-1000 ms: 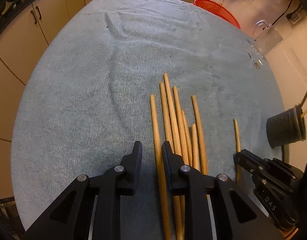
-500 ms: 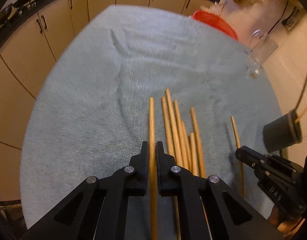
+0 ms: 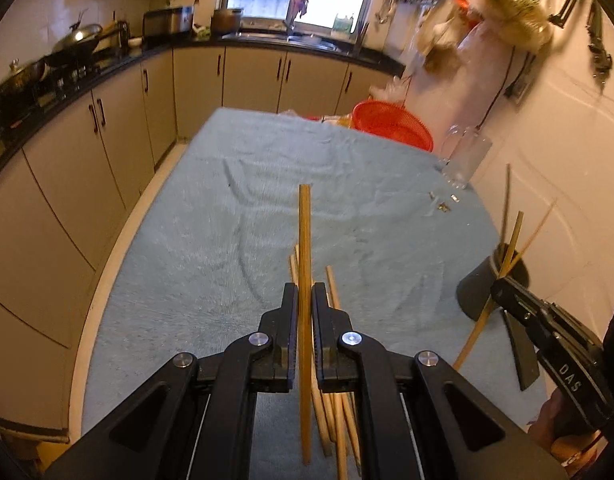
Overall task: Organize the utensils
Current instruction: 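Lift both held chopsticks upright off the pile, then carry both chopsticks to the black holder cup and lower them in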
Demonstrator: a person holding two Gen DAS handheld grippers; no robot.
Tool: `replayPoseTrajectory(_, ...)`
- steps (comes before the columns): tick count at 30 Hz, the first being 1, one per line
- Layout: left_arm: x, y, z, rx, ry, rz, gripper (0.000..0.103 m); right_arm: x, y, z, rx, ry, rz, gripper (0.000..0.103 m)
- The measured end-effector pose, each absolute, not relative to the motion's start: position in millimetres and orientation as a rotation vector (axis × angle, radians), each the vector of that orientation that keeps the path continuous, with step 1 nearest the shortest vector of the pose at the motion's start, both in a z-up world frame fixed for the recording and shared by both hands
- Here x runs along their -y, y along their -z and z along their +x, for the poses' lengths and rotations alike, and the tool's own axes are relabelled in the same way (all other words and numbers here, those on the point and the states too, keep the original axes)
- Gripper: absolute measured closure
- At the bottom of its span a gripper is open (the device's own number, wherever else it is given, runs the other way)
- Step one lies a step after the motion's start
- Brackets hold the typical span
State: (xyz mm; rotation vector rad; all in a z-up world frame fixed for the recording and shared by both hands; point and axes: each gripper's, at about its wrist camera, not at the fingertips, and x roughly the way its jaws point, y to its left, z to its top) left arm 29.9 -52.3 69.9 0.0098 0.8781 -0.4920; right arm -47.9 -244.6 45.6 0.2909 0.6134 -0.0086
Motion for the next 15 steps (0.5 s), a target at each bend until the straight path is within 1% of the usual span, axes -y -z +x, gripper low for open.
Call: replayPoseTrajectory(15,47,-99,6,-0.814,0.499,0.018,0.097,252,-65,-73,-0.545,0.023,0.305,0.096)
